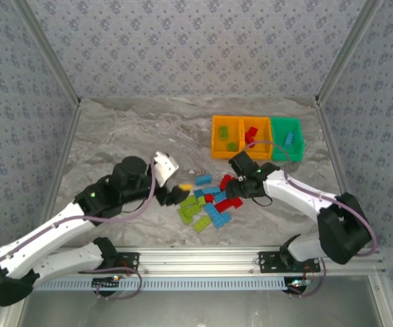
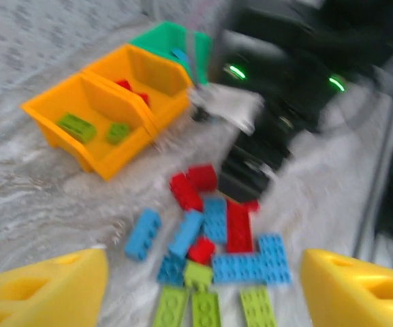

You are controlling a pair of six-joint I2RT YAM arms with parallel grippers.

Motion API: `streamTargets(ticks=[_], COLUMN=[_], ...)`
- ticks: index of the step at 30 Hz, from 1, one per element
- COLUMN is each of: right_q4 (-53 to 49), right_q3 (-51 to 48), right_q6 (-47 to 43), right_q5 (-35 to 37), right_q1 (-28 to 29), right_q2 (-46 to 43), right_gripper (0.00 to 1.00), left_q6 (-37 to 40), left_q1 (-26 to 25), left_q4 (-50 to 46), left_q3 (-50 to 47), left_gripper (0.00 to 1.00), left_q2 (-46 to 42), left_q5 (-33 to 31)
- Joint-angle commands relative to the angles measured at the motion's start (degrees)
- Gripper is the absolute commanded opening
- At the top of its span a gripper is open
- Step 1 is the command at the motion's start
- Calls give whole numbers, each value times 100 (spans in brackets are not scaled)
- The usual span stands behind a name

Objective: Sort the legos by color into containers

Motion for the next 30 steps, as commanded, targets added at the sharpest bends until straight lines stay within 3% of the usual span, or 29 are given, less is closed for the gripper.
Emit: streamTargets(ticks=[1, 4, 9, 16, 19, 24, 27, 30], right_q4=[605, 807, 922, 839, 771, 586, 623, 640], right_q3=[116, 225, 470, 631, 510, 227, 197, 547], right_q6=[-554, -940, -1242, -1258, -1128, -820, -512, -519], right_q5=[-463, -1029, -1392, -1124, -951, -419, 154, 259], right_q1=[-368, -681, -694, -721, -717, -708, -920, -1456], right_q2=[408, 817, 1302, 1578, 1224, -50, -717, -629], right_gripper=[77, 76, 74, 40, 30, 27, 26, 26], left_q6=[1151, 1263, 1430, 1797, 1811, 1647, 1106, 171], left_q1=[-146, -172, -179, -185, -180, -179, -179, -179], left_q4=[-1094, -1023, -737, -633, -495, -229, 405, 1332], left_q3=[-266, -520, -697, -743, -809, -846, -1013, -1295], left_gripper=[84, 91, 95, 99, 99, 99, 99, 99], left_q2=[-519, -959, -1148, -876, -880, -939, -1041, -1099], left_q5=[667, 686, 784, 1027, 1056, 1002, 975, 856])
